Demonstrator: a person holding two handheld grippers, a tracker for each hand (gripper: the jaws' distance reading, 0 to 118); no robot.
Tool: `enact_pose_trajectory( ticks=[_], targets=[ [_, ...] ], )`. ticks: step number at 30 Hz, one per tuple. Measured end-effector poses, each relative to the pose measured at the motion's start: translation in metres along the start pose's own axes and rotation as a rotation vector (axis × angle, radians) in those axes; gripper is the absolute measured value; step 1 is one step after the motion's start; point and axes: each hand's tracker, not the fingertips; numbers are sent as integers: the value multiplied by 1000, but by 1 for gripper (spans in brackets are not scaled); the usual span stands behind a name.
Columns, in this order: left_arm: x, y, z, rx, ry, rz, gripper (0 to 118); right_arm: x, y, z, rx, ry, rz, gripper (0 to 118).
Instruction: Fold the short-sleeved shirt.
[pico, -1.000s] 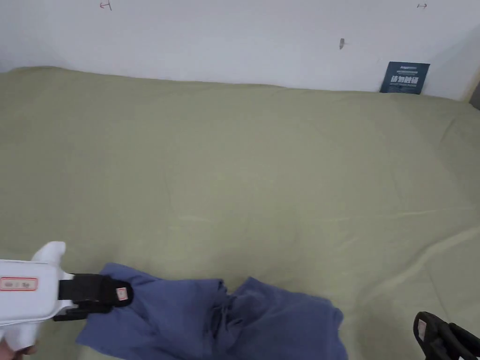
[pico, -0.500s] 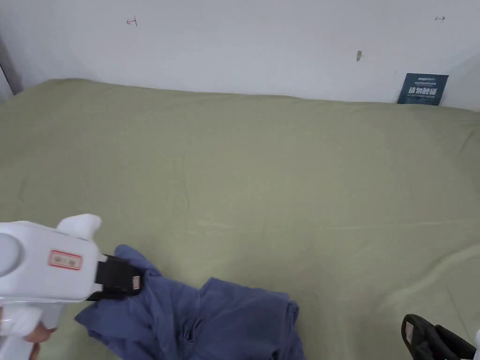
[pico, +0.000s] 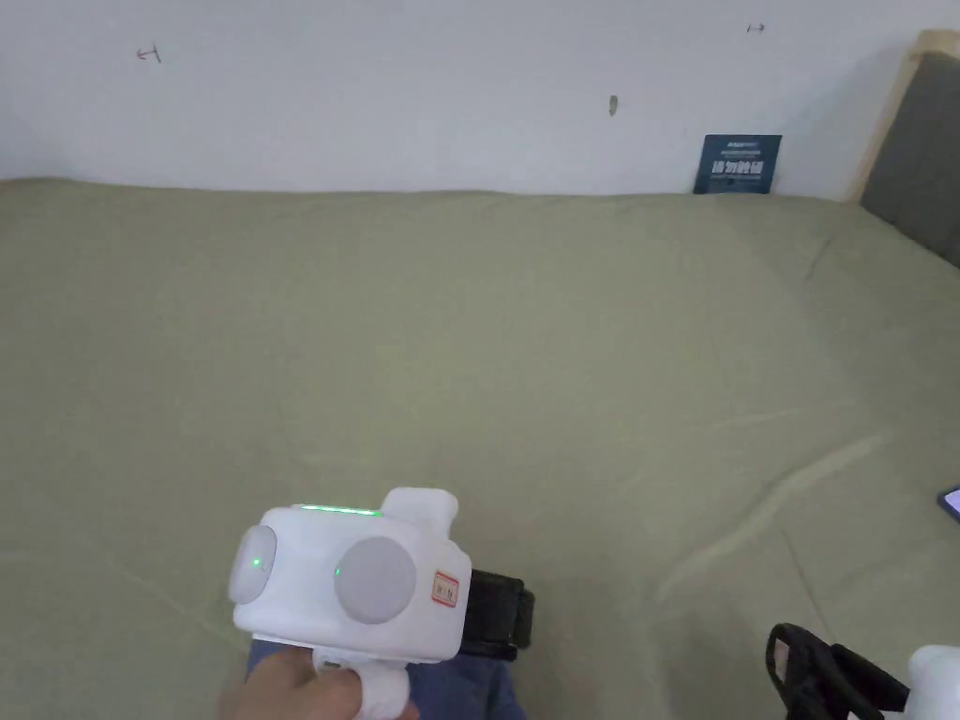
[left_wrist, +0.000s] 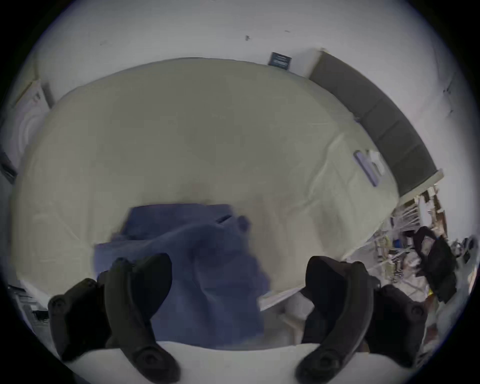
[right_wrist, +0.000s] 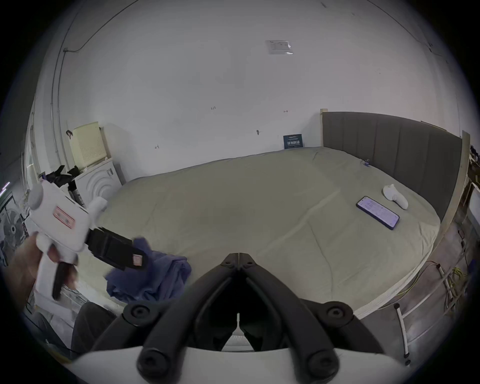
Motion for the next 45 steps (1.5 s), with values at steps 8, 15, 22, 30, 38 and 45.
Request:
enact_pose_trajectory(
  ticks=[8,15,22,30,38,45],
  targets=[
    [-62,-3,58,164,-139,150,4,13,-7,-6,-26,-27,-27,0],
    [-105,-34,21,43,-410,271,0,0,-12,-16,-70,6,-36,0],
    [-104,-59,-81,-65,-431,278,0,-4,-17,-25,-146,45,-69,0],
    [-112,-50,-32,1,-462,233,0,-30,-27,-46,-256,162,-5,0],
    [-178,-59,69,156,-369,266,0,-87,-29,-131,-451,599,-117,0],
    [-238,-64,56,109,-301,316,0,-82,-66,-232,-650,786,-356,0]
  ],
)
